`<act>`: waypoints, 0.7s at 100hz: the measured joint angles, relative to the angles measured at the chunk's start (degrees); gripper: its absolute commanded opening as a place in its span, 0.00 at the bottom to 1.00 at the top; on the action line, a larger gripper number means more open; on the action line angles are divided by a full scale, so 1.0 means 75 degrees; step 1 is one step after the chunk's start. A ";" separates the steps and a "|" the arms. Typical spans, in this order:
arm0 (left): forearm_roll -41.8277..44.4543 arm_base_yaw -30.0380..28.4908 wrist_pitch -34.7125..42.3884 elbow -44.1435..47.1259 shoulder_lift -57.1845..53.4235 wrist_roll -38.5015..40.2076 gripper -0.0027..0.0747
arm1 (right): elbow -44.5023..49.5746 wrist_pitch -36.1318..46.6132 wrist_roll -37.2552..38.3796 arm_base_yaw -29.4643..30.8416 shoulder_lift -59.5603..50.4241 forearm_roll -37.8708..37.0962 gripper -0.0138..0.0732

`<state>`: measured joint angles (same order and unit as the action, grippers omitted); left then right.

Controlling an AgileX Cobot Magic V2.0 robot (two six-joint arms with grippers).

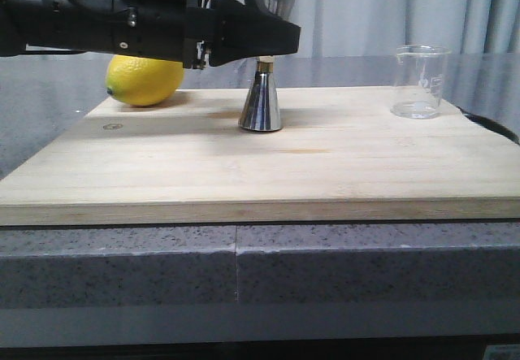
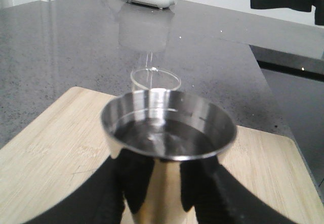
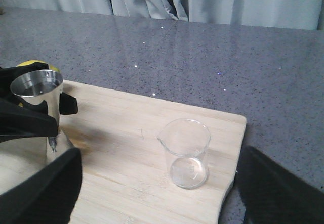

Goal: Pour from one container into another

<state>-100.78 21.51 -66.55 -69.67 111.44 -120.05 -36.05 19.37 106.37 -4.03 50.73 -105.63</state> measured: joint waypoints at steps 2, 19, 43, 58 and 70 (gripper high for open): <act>0.0000 0.0000 0.0000 0.0002 0.0000 0.0000 0.27 | 0.0000 0.0000 0.0000 0.0000 0.0000 0.0000 0.81; 0.0000 0.0000 0.0000 0.0002 0.0000 0.0000 0.28 | 0.0000 0.0000 0.0000 0.0000 0.0000 0.0000 0.81; 0.0000 0.0000 0.0000 0.0002 0.0000 0.0000 0.39 | 0.0000 0.0000 0.0000 0.0000 0.0000 0.0000 0.81; -0.0017 0.0000 0.0000 -0.0004 0.0000 0.0000 0.58 | 0.0000 0.0000 0.0000 0.0000 0.0000 0.0000 0.81; -0.0017 0.0000 0.0000 -0.0004 0.0000 0.0000 0.63 | 0.0000 0.0000 0.0000 0.0000 0.0000 0.0000 0.81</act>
<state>-100.91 21.51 -66.55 -69.69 111.44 -120.05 -36.05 19.37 106.37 -4.03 50.73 -105.63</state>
